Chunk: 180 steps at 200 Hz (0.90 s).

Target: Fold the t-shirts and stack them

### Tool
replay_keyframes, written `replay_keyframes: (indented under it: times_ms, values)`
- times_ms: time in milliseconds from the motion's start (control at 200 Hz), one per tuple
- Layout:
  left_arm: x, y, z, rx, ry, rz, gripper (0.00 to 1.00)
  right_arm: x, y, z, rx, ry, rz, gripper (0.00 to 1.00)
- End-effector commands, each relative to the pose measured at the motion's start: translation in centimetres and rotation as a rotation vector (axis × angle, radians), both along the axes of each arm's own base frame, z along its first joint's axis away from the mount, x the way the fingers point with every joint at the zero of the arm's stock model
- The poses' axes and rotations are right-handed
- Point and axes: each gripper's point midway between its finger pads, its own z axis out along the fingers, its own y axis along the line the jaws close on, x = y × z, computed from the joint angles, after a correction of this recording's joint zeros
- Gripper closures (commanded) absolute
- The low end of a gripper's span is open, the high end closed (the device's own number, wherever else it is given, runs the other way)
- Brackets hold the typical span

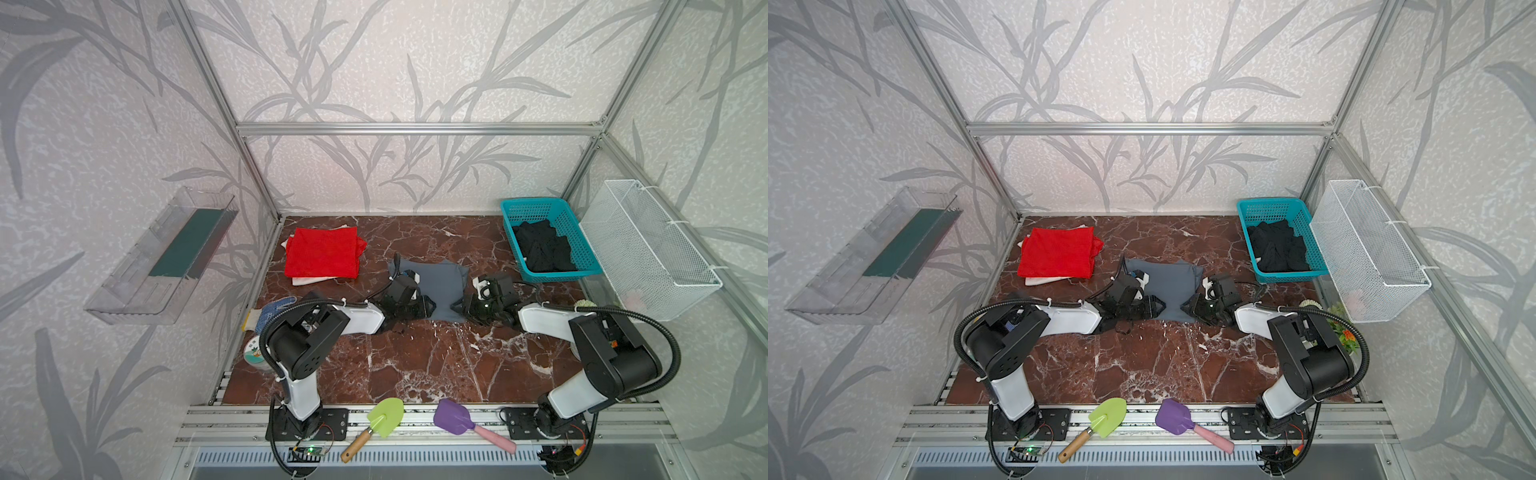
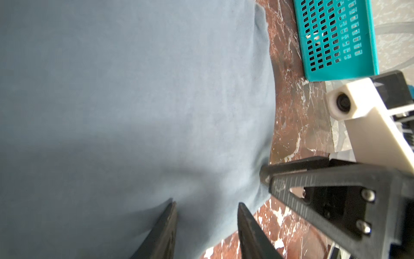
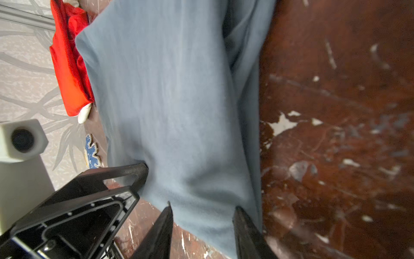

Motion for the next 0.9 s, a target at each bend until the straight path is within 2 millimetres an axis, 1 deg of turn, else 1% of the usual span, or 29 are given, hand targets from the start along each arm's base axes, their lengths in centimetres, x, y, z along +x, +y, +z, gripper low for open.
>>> replay_keyframes:
  times_ms: [0,85,160,265,345,465,530,590,680,780,845,895]
  values:
    - [-1.3,3.7,-2.3,0.072,0.051,0.041,0.54,-2.0,-1.5,-2.7,-0.068,0.101,0.008,0.54]
    - [-1.5,6.0,-2.5,0.081,0.054,0.076,0.54,-2.0,-1.7,-2.8,-0.079,0.103,0.014,0.54]
    - [-1.7,7.6,-2.6,0.091,0.056,0.096,0.55,-1.9,-1.7,-2.8,-0.085,0.105,0.020,0.54]
    - [-2.0,9.3,-2.8,0.102,0.068,0.113,0.54,-1.9,-1.7,-2.5,-0.098,0.105,0.034,0.54]
    - [-2.6,10.3,-2.9,0.113,0.078,0.119,0.55,-1.8,-2.1,-1.9,-0.125,0.095,0.034,0.54]
    - [-3.6,11.5,-2.5,0.126,0.077,0.124,0.55,-1.8,-2.9,-0.4,-0.182,0.065,0.034,0.54]
    - [-4.0,11.9,-1.9,0.131,0.070,0.127,0.55,-1.4,-3.1,1.3,-0.204,0.018,0.043,0.54]
    - [-4.1,12.0,-0.9,0.126,0.050,0.128,0.54,-1.2,-3.0,3.0,-0.209,-0.019,0.051,0.54]
    - [-3.6,12.1,1.1,0.119,0.007,0.139,0.55,-0.6,-1.4,5.6,-0.171,-0.081,0.081,0.54]
    - [-2.2,12.0,3.4,0.129,-0.046,0.152,0.55,-0.2,1.6,7.6,-0.112,-0.139,0.137,0.53]
    - [-0.8,11.6,4.7,0.121,-0.079,0.152,0.54,0.0,3.9,8.2,-0.058,-0.147,0.164,0.53]
    - [0.4,11.1,5.4,0.115,-0.094,0.147,0.54,0.1,5.6,8.1,-0.031,-0.154,0.187,0.53]
